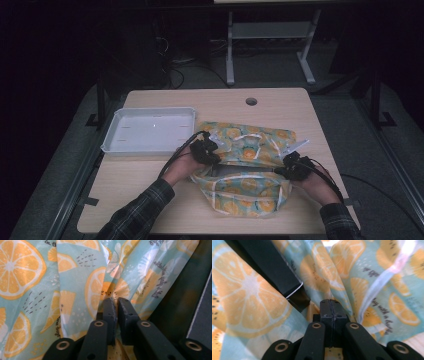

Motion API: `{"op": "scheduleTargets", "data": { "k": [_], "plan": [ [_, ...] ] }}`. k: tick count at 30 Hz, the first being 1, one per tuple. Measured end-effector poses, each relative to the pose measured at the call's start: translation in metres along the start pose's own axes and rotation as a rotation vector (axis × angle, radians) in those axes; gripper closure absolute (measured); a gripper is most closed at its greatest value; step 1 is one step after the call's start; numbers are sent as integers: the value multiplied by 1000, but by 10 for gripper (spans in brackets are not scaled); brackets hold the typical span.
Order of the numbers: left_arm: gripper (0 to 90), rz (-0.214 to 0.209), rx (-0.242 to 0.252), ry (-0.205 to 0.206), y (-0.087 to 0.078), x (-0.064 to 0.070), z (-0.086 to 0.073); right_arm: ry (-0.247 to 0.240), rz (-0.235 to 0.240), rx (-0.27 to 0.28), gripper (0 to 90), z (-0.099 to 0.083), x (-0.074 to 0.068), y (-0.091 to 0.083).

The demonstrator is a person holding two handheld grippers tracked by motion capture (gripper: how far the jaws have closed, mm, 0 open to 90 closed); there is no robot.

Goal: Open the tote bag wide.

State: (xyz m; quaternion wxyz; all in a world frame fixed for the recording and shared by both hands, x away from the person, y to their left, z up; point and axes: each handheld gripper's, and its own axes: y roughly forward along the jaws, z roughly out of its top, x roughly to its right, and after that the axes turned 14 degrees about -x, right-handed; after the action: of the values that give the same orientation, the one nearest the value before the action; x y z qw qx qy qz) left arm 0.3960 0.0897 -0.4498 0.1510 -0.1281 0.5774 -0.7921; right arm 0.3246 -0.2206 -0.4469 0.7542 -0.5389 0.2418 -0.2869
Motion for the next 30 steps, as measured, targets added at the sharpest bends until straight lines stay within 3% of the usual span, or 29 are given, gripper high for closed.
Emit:
{"op": "scheduleTargets", "data": {
  "k": [9,13,18,25,30],
  "plan": [
    [594,4,61,-12,-17,-4,2,22,-13,97,732,0,1,-22],
    [545,-6,108,-29,-30,-4,3,13,-26,149,653,1,-1,-35],
    [528,-17,165,-25,-53,-1,0,-2,-24,202,620,-1,-5,-53],
    [521,-66,202,3,-80,15,-13,-55,17,216,568,-9,-15,-66],
    [506,-106,200,28,-87,31,-29,-110,52,194,518,-10,-20,-67]
  ]
}}
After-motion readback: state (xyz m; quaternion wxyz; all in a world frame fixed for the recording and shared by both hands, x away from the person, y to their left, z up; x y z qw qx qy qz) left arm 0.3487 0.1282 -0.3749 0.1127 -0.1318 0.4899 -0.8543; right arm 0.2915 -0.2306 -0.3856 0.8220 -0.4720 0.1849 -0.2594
